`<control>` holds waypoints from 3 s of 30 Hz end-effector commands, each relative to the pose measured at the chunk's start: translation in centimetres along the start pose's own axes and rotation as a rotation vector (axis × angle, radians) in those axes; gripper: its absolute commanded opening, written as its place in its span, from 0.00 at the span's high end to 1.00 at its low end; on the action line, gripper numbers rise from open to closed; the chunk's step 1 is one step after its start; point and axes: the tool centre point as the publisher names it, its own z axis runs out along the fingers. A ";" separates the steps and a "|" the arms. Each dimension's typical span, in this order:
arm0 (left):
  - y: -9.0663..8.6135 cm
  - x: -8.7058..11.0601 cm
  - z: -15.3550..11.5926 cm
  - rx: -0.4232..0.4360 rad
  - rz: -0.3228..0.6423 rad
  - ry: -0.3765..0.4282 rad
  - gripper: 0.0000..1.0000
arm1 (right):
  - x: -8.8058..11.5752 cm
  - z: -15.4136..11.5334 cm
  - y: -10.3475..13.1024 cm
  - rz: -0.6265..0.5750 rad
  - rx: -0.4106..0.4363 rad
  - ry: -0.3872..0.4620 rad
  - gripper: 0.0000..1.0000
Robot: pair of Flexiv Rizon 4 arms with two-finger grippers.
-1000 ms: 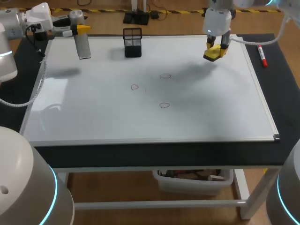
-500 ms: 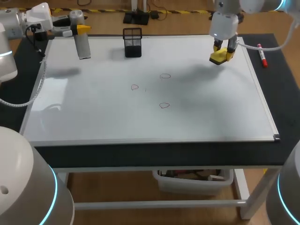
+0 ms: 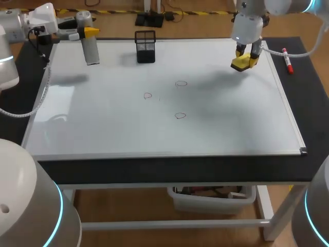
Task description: Pick up the inspection probe, press it on each red-marked spot on the whiteboard one by one, put down the probe, pick up the eraser, and wipe off all the red marks.
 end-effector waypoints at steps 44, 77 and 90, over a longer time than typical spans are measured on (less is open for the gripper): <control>-1.0 10.1 4.8 0.028 0.018 0.255 1.00 | -0.1 -0.1 -0.1 -0.001 0.000 0.006 1.00; 1.5 16.9 11.6 0.065 -0.032 0.451 1.00 | -0.1 -0.1 -0.1 -0.001 0.000 0.006 1.00; 3.1 17.1 13.6 0.066 -0.071 0.471 1.00 | -0.1 -0.1 -0.1 -0.001 0.000 0.006 1.00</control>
